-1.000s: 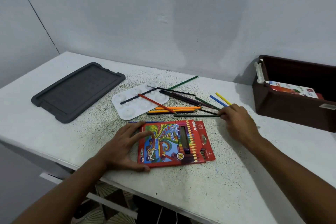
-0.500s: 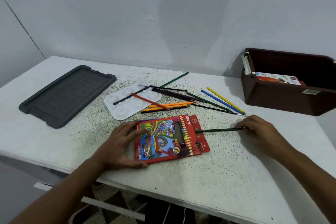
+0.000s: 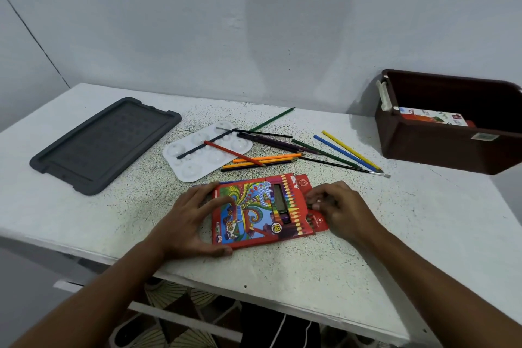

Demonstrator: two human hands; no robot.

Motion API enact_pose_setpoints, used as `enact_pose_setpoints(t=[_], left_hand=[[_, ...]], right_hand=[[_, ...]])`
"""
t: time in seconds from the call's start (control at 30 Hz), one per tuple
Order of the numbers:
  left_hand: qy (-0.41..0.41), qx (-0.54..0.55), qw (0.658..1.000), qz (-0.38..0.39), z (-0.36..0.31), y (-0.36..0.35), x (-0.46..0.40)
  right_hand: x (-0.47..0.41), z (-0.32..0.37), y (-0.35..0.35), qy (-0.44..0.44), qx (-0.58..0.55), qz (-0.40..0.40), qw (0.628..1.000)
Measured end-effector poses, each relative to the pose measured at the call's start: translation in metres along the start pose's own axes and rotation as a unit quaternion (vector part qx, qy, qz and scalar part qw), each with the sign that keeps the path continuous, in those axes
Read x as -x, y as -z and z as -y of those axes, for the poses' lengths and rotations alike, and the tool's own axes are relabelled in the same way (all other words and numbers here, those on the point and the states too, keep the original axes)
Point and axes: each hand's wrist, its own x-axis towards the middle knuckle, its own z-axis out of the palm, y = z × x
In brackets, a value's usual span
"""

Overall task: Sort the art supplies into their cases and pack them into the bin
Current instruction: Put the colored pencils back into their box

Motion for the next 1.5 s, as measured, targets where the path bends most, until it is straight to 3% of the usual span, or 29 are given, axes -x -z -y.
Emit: enact_pose_setpoints(t=[0.57, 0.67, 0.77, 0.93, 1.23, 1.5], left_hand=[[-0.001, 0.007, 1.0, -0.001, 0.001, 0.0, 0.0], [-0.001, 0.007, 1.0, -0.006, 0.001, 0.0, 0.0], [0.0, 0.012, 1.0, -0.007, 0.0, 0.001, 0.0], [0.002, 0.021, 1.0, -0.007, 0.002, 0.001, 0.0], [0.008, 0.038, 0.999, -0.006, 0.005, 0.001, -0.001], [0.0, 0.032, 0.999, -0.014, 0.005, 0.001, -0.001]], right_hand=[[-0.006, 0.003, -0.001, -0.014, -0.081, 0.014, 0.996], [-0.029, 0.019, -0.006, 0.037, 0.069, -0.008, 0.997], [-0.061, 0.036, -0.023, 0.11, 0.206, -0.013, 0.972], [-0.096, 0.058, -0.056, 0.124, 0.329, 0.018, 0.936], [-0.112, 0.066, -0.078, 0.11, 0.388, 0.02, 0.915], [-0.093, 0.046, -0.029, 0.085, 0.285, -0.049, 0.954]])
